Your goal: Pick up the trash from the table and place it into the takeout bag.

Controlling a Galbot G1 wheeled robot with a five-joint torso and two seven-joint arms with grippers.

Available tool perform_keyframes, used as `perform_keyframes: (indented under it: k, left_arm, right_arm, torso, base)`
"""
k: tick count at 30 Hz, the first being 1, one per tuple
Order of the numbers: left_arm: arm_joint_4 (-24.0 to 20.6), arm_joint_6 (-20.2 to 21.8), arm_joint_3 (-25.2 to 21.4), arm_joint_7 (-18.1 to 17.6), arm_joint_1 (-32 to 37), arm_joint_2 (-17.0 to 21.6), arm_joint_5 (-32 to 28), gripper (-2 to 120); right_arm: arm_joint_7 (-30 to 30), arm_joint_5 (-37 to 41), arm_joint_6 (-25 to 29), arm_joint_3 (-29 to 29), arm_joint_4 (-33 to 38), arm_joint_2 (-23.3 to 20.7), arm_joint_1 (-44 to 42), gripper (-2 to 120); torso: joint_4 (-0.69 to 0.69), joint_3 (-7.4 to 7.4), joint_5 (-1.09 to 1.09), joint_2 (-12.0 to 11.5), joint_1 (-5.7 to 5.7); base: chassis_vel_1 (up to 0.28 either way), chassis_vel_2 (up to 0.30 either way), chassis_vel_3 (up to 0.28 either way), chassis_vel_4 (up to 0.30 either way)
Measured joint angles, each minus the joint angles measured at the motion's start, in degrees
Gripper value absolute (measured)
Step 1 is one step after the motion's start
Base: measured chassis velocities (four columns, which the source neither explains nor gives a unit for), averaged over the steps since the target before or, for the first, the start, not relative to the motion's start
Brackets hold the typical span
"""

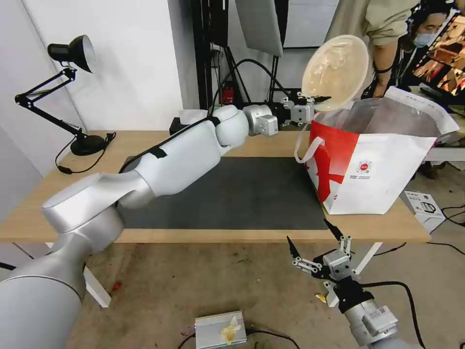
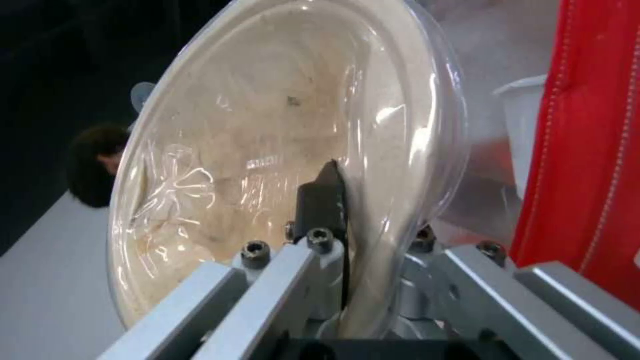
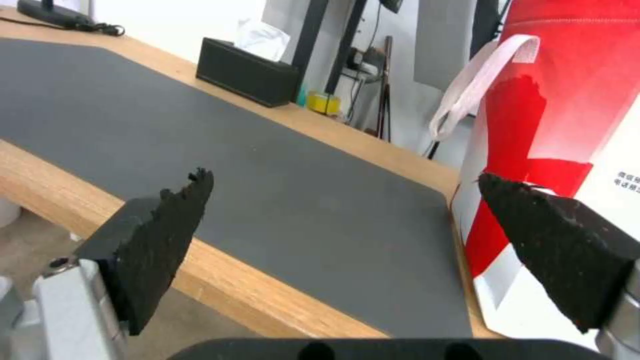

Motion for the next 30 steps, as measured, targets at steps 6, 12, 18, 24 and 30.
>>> perform_keyframes:
  k: [6,12,18,24,30]
  left_arm:
    - [4.38,-1.61,-1.66,0.54,0.45,-3.45,3.95,3]
    - [8.32,-3.01,-3.24,0.73,0.89,-6.11,6.75,3]
    - [11.45,-4.31,-5.27,0.94,1.11,-8.17,10.45,3]
    - [13.26,-4.47,-5.64,0.95,0.80,-8.69,11.92,3]
    - [14.84,-2.93,-5.18,0.94,0.77,-8.62,12.64,3]
  right_arm:
    - [0.00,0.00,0.00,0.00,0.00,0.00,0.00,100]
    - [0.00,0.00,0.00,0.00,0.00,0.00,0.00,100]
    - [0.00,0.00,0.00,0.00,0.00,0.00,0.00,100]
    - [0.00,0.00,0.00,0.00,0.00,0.00,0.00,100]
    - [0.00,0.00,0.00,0.00,0.00,0.00,0.00,100]
  torso:
    - [0.00,0.00,0.00,0.00,0.00]
    - [0.00,0.00,0.00,0.00,-0.01]
    - [0.00,0.00,0.00,0.00,0.00]
    - [0.01,0.00,-0.01,0.00,-0.01]
    - [0.01,0.00,-0.01,0.00,-0.01]
  base:
    - [0.000,0.000,0.000,0.000]
    - [0.000,0.000,0.000,0.000]
    - [0.000,0.000,0.000,0.000]
    - [0.000,0.000,0.000,0.000]
    - [0.000,0.000,0.000,0.000]
